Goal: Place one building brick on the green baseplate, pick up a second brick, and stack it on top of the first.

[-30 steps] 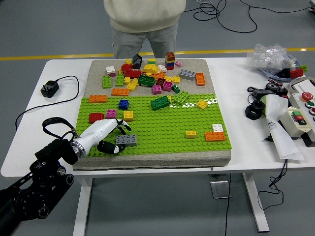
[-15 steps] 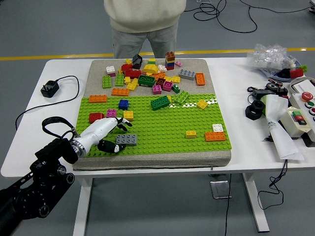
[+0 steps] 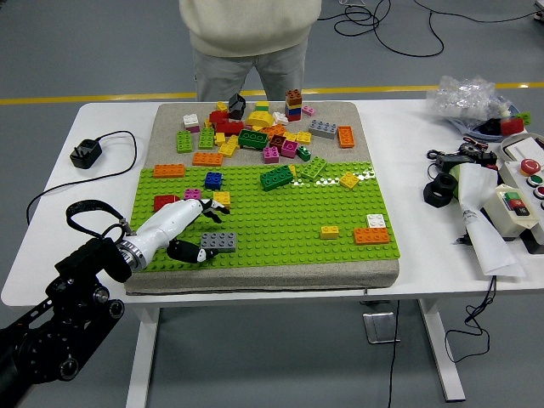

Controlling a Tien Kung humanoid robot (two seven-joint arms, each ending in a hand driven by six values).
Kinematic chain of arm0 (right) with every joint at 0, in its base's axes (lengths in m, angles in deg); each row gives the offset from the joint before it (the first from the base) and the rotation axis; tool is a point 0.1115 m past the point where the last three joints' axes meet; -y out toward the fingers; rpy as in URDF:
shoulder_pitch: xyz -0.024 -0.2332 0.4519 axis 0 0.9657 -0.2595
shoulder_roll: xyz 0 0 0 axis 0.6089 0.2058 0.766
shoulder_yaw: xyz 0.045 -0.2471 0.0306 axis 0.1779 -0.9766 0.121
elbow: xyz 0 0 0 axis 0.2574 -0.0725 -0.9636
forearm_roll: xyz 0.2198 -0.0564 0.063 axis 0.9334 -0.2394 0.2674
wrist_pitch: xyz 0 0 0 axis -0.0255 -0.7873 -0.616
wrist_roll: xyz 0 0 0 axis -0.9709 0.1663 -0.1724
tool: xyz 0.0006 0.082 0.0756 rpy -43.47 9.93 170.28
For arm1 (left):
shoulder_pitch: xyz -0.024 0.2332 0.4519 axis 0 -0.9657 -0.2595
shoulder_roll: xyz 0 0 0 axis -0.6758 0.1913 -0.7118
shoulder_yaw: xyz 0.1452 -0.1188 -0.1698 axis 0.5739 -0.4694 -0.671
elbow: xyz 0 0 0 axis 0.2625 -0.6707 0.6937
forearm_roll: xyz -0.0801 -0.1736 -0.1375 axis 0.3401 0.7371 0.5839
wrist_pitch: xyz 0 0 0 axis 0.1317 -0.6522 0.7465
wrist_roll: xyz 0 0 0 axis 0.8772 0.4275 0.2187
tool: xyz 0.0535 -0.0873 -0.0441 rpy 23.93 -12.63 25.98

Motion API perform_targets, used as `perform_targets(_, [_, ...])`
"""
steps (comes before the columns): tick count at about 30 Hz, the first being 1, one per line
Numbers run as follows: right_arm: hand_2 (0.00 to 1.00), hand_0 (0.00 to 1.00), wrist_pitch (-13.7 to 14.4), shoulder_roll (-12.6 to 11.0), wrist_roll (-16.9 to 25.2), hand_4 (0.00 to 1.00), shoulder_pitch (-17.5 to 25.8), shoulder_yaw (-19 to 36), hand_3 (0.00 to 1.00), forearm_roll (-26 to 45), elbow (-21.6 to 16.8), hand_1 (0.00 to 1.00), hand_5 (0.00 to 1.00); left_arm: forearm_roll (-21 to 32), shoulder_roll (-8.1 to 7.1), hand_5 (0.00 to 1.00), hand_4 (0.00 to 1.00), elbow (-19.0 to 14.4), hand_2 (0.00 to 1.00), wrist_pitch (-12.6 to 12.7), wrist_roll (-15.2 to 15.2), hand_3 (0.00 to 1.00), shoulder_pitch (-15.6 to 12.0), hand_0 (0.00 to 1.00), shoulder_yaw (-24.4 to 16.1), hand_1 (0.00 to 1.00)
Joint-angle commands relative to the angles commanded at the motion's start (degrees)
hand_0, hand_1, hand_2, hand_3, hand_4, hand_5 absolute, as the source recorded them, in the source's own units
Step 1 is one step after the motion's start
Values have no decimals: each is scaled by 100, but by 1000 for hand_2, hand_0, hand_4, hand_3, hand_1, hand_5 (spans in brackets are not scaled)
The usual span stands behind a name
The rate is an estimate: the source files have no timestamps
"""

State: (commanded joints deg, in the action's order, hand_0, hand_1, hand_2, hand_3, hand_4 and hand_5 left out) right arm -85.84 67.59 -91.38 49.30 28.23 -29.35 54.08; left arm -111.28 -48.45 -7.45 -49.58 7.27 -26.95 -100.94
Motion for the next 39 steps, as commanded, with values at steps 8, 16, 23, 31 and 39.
perform_targets(8, [739, 760, 1, 9, 4, 948, 17, 7, 699, -4, 0, 693, 683, -62, -177, 356, 998, -459, 874, -89, 75, 682, -244, 998, -76, 854])
perform_targets(16, [739, 760, -1, 8, 6, 948, 21, 7, 699, -9, 0, 694, 683, -233, -321, 611, 998, -702, 975, -220, 153, 605, -364, 998, -33, 973])
perform_targets(23, [739, 760, -5, 6, -4, 948, 17, 11, 699, -7, 0, 694, 682, -901, -375, 729, 998, -901, 998, -226, 239, 598, -259, 998, 48, 998])
perform_targets(31, [740, 760, 2, 8, -2, 948, 2, 4, 699, 11, 0, 694, 682, -1056, -377, 759, 998, -841, 998, -225, 304, 614, -157, 998, 247, 998])
perform_targets(39, [739, 760, 4, 7, -4, 949, -6, -4, 699, 22, 0, 693, 682, -1056, -338, 757, 998, -591, 998, -164, 322, 612, -125, 998, 463, 998])
